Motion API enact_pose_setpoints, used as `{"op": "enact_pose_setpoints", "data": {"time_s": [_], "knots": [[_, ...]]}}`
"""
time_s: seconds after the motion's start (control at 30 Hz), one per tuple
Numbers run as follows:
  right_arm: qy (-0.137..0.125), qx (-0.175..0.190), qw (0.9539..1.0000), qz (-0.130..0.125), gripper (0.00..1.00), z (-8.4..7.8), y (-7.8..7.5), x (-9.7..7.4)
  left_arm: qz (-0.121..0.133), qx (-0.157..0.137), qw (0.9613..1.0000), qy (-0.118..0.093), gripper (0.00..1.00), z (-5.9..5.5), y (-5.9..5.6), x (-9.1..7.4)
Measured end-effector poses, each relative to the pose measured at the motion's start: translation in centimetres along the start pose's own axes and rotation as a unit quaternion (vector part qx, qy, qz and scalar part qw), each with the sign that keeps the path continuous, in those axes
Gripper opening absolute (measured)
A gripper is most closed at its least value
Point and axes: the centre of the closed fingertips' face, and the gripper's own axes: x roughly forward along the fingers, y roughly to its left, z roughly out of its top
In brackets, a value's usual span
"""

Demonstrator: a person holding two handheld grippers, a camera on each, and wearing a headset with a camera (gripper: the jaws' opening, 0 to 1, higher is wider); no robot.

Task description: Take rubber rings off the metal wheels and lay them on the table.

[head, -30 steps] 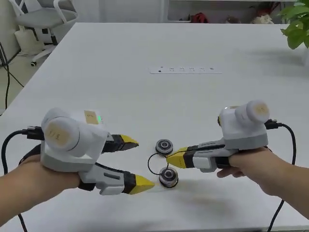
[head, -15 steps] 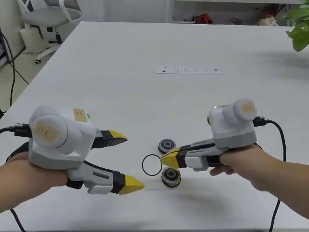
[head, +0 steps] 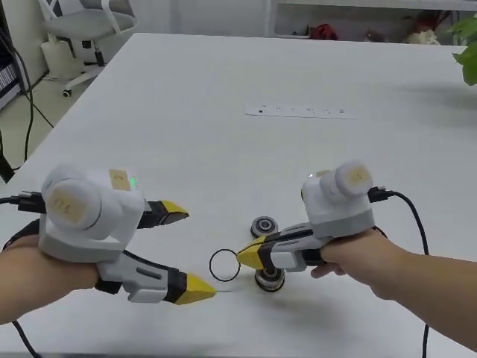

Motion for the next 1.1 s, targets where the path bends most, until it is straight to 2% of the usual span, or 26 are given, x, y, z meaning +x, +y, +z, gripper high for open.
{"op": "enact_pose_setpoints", "data": {"time_s": [0.37,0.5,0.9,1.1], "knots": [[0.019,-0.017,0.9997,-0.004,0.00,-0.8,0.2,0.8,0.003,0.001,1.0000,0.005,0.74,-0.4,0.1,-0.2],[0.021,-0.023,0.9995,-0.007,0.03,-0.9,0.0,0.8,0.002,0.000,1.0000,0.006,0.74,-0.4,0.1,-0.2],[0.011,-0.030,0.9994,-0.010,0.14,-0.6,0.2,0.3,0.000,0.004,0.9999,0.012,0.74,-0.3,0.3,0.0],[-0.006,-0.032,0.9994,-0.009,0.18,0.4,0.6,-0.4,-0.001,0.006,0.9999,0.010,0.74,0.1,0.5,0.1]]}}
